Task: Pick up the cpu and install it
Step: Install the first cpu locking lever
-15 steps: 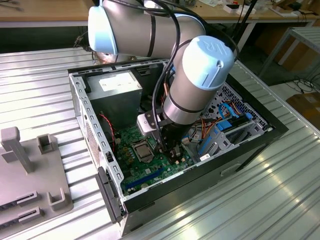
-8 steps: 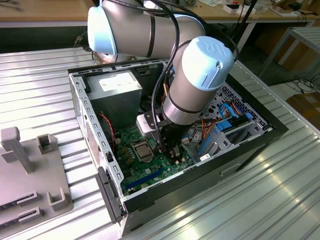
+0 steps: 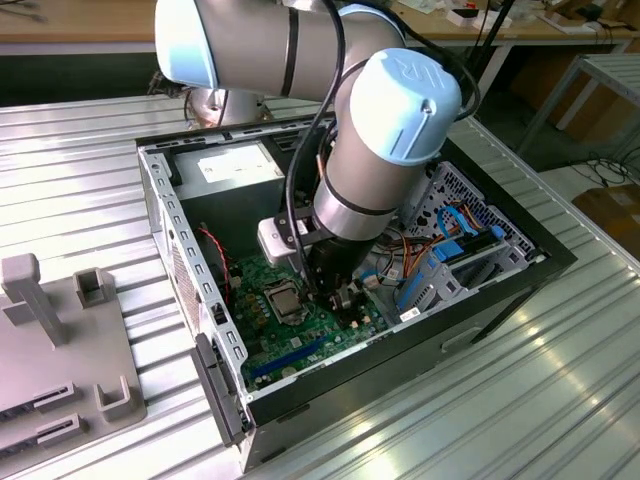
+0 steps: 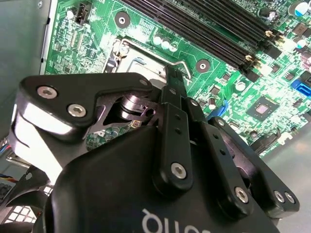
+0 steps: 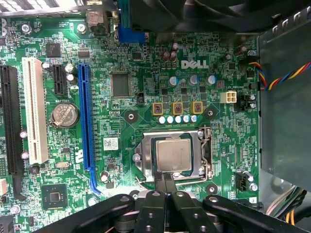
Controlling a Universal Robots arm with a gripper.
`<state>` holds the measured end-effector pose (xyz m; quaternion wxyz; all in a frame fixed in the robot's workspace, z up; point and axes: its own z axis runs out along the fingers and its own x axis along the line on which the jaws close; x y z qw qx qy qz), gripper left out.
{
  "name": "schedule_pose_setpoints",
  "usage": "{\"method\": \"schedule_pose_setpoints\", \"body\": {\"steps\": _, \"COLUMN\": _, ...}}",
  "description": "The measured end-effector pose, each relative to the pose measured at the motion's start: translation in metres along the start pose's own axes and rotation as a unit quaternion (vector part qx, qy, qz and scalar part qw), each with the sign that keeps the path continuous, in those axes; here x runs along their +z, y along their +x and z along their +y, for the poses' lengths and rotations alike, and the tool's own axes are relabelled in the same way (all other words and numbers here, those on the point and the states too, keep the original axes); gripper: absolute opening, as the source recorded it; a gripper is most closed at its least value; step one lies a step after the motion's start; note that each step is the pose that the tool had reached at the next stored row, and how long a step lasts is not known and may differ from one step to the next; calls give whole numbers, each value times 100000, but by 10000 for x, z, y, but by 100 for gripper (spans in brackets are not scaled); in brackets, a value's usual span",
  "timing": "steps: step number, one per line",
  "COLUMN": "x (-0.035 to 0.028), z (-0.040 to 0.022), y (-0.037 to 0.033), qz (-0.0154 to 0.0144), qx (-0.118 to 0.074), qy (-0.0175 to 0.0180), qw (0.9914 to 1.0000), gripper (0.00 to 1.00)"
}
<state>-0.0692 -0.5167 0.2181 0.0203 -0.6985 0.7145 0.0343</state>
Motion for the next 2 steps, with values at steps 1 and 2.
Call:
{"method": "schedule_pose_setpoints", "body": {"steps": 1, "x": 0, "z": 1, "y": 0, "qz": -2, "qx": -2, "qy": -2, "qw": 100000, "gripper": 11}}
{"method": "schedule_pose_setpoints", "body": {"steps": 2, "x": 0, "z": 2, "y": 0, "qz": 1, "qx": 0, "qy": 0, "qw": 100000, "gripper": 11}}
